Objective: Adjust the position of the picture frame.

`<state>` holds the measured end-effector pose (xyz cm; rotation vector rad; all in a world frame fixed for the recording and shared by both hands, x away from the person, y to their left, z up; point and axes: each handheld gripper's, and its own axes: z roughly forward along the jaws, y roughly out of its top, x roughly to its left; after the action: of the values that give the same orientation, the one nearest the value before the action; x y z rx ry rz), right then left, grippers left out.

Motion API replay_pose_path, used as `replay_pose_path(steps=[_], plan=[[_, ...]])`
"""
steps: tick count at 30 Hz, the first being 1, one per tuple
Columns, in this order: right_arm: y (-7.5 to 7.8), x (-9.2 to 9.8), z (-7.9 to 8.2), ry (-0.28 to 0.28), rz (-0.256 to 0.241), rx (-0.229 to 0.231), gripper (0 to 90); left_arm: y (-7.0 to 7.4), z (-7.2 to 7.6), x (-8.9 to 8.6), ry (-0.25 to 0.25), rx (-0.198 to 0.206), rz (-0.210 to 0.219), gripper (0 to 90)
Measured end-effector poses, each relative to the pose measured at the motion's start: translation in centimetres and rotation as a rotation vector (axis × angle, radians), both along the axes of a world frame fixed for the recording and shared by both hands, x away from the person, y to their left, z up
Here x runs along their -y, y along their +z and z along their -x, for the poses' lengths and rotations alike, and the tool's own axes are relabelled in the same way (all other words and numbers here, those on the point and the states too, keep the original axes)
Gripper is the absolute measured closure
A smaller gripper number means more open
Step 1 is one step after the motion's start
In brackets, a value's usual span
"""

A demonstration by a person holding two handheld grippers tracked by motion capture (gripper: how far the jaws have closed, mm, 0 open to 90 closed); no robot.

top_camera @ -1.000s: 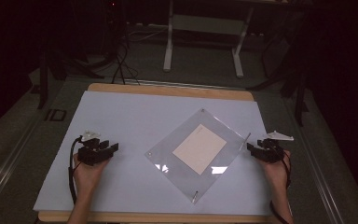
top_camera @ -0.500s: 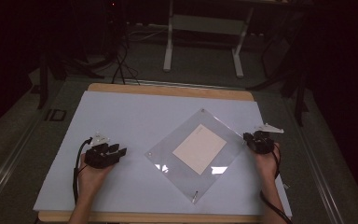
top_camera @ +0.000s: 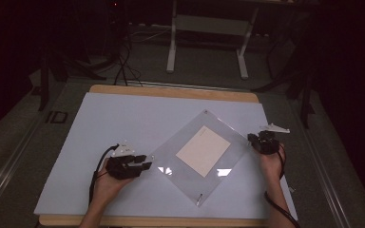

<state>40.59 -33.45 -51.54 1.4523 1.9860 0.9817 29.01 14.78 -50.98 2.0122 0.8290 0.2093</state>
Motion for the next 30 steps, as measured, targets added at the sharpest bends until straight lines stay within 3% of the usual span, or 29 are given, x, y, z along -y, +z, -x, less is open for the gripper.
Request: replay_pose_path(steps=[2, 3, 4, 6, 10, 16, 21, 30], plan=[[0.0, -0.1, -0.1, -0.002, -0.001, -0.001, 85.4, 0.0, 0.0, 0.0, 0.0, 0.0, 0.0, 60.0], [0.1, -0.1, -0.4, -0.001, -0.001, -0.003, 85.4, 0.2, 0.4, 1.6, -0.065, 0.01, -0.004, 60.0], [0.1, -0.2, -0.5, -0.003, -0.001, -0.003, 85.4, 0.1, 0.5, 2.1, -0.09, 0.01, -0.006, 60.0], [0.1, -0.2, -0.8, -0.003, -0.002, -0.006, 85.4, 0.0, 0.6, 3.1, -0.125, 0.011, -0.021, 60.0], [0.1, -0.4, -1.5, -0.008, -0.008, -0.011, 85.3, -0.2, 0.8, 4.8, -0.204, 0.015, -0.002, 59.3], [0.5, -1.0, -2.7, -0.011, 0.005, -0.027, 85.4, -0.3, 1.8, 8.3, -0.339, 0.056, -0.025, 59.1], [0.5, -1.4, -3.7, -0.023, -0.002, -0.042, 85.2, -0.2, 2.5, 11.0, -0.407, 0.062, -0.018, 59.1], [0.5, -1.6, -4.2, -0.031, -0.008, -0.05, 85.2, -1.4, 2.7, 15.1, -0.499, 0.074, -0.054, 62.6]])
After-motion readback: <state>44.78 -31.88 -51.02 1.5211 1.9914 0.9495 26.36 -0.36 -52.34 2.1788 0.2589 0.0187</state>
